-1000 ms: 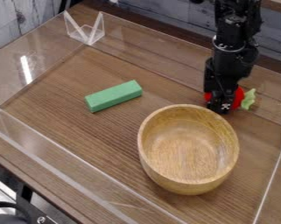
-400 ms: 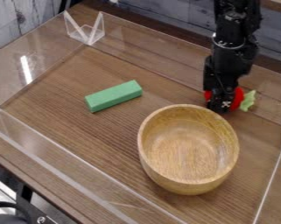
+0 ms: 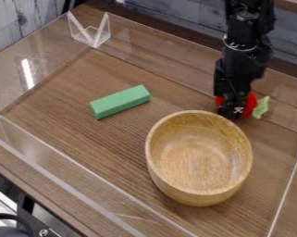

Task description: Move the red object to the right side of the table

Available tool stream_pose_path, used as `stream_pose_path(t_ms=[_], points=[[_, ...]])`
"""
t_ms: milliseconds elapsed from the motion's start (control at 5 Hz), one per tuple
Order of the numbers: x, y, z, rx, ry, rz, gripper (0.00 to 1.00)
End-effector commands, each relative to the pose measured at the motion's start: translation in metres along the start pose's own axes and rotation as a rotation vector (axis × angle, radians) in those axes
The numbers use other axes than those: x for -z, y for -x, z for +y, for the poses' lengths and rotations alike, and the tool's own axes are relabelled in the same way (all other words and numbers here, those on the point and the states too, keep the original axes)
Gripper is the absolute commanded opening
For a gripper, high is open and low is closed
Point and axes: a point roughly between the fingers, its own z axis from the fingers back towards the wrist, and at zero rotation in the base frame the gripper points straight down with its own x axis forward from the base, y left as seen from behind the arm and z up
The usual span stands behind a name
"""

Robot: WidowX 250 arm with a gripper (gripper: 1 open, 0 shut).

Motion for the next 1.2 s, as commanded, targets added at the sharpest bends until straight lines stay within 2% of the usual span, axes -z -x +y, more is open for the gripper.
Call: stream_pose_path(t_ms=[0,400,1000], points=[[-0.034,-0.005,0.012,-0.017,-0.07,-0.071,1.0],[-0.033,-0.003,0.017,-0.048,-0.078,-0.069,1.0],[-0.055,0.006,0.021,-0.068,-0.108,-0.103,1.0]])
